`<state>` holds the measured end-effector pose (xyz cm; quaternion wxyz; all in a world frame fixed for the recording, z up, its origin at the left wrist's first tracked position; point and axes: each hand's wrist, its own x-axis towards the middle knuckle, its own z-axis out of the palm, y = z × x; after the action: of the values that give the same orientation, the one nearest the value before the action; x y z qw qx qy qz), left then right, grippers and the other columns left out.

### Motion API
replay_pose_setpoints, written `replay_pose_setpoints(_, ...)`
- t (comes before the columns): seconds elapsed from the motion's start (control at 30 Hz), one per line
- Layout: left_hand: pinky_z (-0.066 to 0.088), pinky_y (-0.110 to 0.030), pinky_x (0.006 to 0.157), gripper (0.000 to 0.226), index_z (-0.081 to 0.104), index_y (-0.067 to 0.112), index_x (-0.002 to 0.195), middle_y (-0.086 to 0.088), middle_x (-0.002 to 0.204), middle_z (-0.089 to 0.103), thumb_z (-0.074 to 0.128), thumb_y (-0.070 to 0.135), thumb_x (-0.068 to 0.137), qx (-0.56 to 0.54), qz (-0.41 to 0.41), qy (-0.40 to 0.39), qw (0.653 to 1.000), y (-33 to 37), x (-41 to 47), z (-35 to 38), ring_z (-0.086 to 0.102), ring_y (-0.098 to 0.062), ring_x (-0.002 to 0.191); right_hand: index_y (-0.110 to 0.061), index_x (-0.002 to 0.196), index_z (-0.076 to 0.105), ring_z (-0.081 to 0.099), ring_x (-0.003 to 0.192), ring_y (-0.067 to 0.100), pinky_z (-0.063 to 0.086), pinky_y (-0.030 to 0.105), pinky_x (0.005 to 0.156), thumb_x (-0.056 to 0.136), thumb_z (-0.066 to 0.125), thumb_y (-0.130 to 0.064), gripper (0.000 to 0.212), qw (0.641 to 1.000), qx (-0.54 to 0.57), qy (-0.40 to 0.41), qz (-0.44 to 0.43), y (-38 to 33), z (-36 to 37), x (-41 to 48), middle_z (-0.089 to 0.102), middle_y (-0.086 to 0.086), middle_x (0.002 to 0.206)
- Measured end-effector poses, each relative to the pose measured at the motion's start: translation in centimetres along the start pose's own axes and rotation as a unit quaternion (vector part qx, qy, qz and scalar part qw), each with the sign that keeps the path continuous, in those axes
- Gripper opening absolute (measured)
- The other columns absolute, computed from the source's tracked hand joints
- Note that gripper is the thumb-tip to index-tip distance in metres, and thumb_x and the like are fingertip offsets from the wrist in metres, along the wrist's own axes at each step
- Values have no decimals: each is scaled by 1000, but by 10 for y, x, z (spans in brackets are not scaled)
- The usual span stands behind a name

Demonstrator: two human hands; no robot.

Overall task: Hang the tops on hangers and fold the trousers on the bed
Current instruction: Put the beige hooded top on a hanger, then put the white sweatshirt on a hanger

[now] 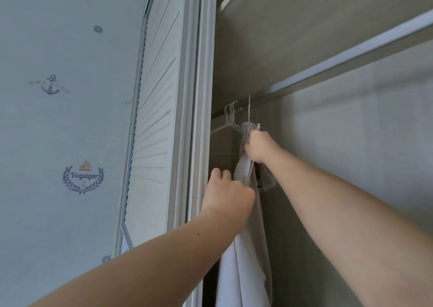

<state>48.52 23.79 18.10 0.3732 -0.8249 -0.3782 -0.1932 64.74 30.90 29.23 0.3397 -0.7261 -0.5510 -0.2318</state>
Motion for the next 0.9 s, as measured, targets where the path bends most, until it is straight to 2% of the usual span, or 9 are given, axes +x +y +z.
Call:
replay_pose_setpoints(0.1,31,-51,106,10,57,12,95,-10,92,58,66,17,94,15,-10,-13,1000,1,9,4,49,-34,114,0,121,61,61,109,36,50,37,87,100,53,-18,28,1000,0,-26,7,-5,13,13,60,21,124)
replay_pose_setpoints(0.2,26,-56,113,16,64,10,109,-14,110,66,64,17,95,35,-18,-43,998,3,17,12,47,-38,124,0,133,54,59,115,36,49,37,89,100,55,-20,38,998,38,-38,25,-5,25,21,56,21,131)
replay_pose_setpoints(0.33,24,-57,116,25,64,8,116,-15,119,66,66,19,94,65,-16,-70,995,2,16,23,46,-39,129,-7,121,61,59,92,33,45,32,77,101,52,-26,29,993,115,1,-14,4,31,10,64,17,116)
replay_pose_setpoints(0.4,25,-56,115,28,63,9,119,-14,121,65,66,21,95,68,-10,-65,995,3,11,26,46,-38,129,-16,129,57,61,98,32,45,32,80,99,53,-33,35,987,158,18,-26,12,27,-6,65,13,122)
replay_pose_setpoints(0.5,28,-54,111,27,62,11,118,-12,118,65,63,27,96,62,10,-23,998,1,-4,28,47,-37,124,-23,137,53,60,110,25,41,28,85,100,53,-35,38,978,205,32,-30,18,12,-33,61,6,134)
replay_pose_setpoints(0.57,26,-56,113,28,62,12,116,-12,119,66,56,31,97,60,38,25,997,-5,-21,31,48,-37,122,-24,136,54,59,115,20,40,26,89,101,54,-35,37,968,243,56,-33,17,-2,-55,62,0,132)
replay_pose_setpoints(0.67,20,-61,119,34,68,13,118,-14,126,66,51,34,97,41,91,104,990,-18,-54,39,47,-39,132,-24,136,54,57,122,16,46,32,102,101,53,-35,37,958,253,109,-78,9,-10,-97,61,-3,132)
replay_pose_setpoints(0.77,23,-64,119,38,69,15,119,-16,138,62,48,38,96,20,104,132,986,-38,-99,44,41,-40,142,-22,141,51,44,136,14,34,29,109,102,49,-34,41,951,221,162,-140,-9,-8,-150,54,-5,143)
replay_pose_setpoints(0.9,25,-63,118,47,63,21,132,-12,155,46,50,47,95,13,80,116,990,-79,-177,45,30,-36,150,-24,148,44,29,148,17,25,46,121,101,39,-44,52,944,191,174,-205,-48,0,-213,41,-4,155)
